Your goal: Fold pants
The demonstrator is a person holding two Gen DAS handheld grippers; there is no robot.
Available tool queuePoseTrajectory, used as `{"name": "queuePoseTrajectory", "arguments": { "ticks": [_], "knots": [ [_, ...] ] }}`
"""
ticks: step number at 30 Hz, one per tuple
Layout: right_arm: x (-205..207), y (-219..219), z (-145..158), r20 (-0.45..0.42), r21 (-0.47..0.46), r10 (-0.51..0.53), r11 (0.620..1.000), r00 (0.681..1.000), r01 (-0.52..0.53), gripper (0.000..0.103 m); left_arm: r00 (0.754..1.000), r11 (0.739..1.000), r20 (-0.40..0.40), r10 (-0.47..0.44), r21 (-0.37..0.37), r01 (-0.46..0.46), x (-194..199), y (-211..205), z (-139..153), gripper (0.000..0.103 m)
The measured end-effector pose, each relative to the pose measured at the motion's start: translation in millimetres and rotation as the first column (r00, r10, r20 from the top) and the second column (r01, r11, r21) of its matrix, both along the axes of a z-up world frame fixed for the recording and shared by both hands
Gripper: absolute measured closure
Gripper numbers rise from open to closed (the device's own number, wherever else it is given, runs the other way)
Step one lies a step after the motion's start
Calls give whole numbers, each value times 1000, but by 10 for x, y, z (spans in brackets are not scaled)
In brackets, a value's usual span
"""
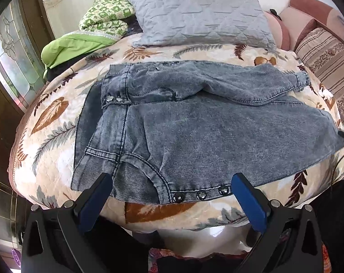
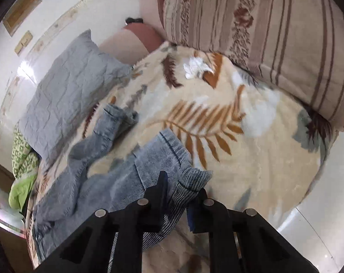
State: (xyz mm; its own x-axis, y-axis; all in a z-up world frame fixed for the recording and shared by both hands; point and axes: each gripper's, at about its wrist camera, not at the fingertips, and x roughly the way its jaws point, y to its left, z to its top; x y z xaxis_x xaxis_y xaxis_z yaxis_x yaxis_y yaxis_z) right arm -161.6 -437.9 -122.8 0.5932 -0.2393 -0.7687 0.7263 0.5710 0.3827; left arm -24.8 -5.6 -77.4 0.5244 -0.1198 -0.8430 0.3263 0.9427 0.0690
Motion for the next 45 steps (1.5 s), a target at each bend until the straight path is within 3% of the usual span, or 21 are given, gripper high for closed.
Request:
{"name": "queuePoseTrajectory", "arguments": {
  "ticks": [2,4,6,10,13,17,19,24,27,33,36,40,45],
  "knots": [
    [-52,-44,-102,-30,82,-10,997,999,12,88,1000,1000,7,-3,0,3,-11,1,6,0],
    [-180,-160,-161,1,207,-49,977,999,48,88,1000,1000,11,-6,15,6,-8,-2,2,0],
    [-282,-225,-106,36,262,-88,962,995,75,88,1000,1000,9,-1,23,1,5,2,-14,0],
    [-374,-210,329,29,57,-134,990,991,132,83,1000,999,-11,17,31,-16,47,31,-69,0],
    [-386,-185,578,42,-71,-149,986,988,152,82,1000,999,-11,26,36,-25,67,38,-94,0],
    [-59,-82,586,29,-52,10,999,1000,-8,81,1000,998,-3,31,56,-30,122,0,-114,0],
    [273,50,442,-24,-39,127,991,992,-128,81,999,997,10,34,70,-35,163,-19,-102,0],
    [816,248,-12,-102,20,239,971,966,-239,82,997,992,46,69,103,-73,312,35,-59,0],
    [937,223,-222,-151,18,235,972,960,-235,82,994,986,23,110,121,-112,474,85,-148,0],
    [769,5,-329,-65,46,198,980,978,-195,84,983,976,-71,169,153,-157,738,51,-523,0],
    [794,5,-303,-72,12,196,981,978,-195,84,979,972,-108,174,181,-153,811,-27,-740,0],
    [728,147,-94,-103,-147,160,974,982,-174,84,983,979,-72,167,131,-157,802,26,-772,0],
    [731,263,100,-29,-211,210,955,977,-211,84,991,991,-20,135,13,-134,709,238,-832,0]
  ]
}}
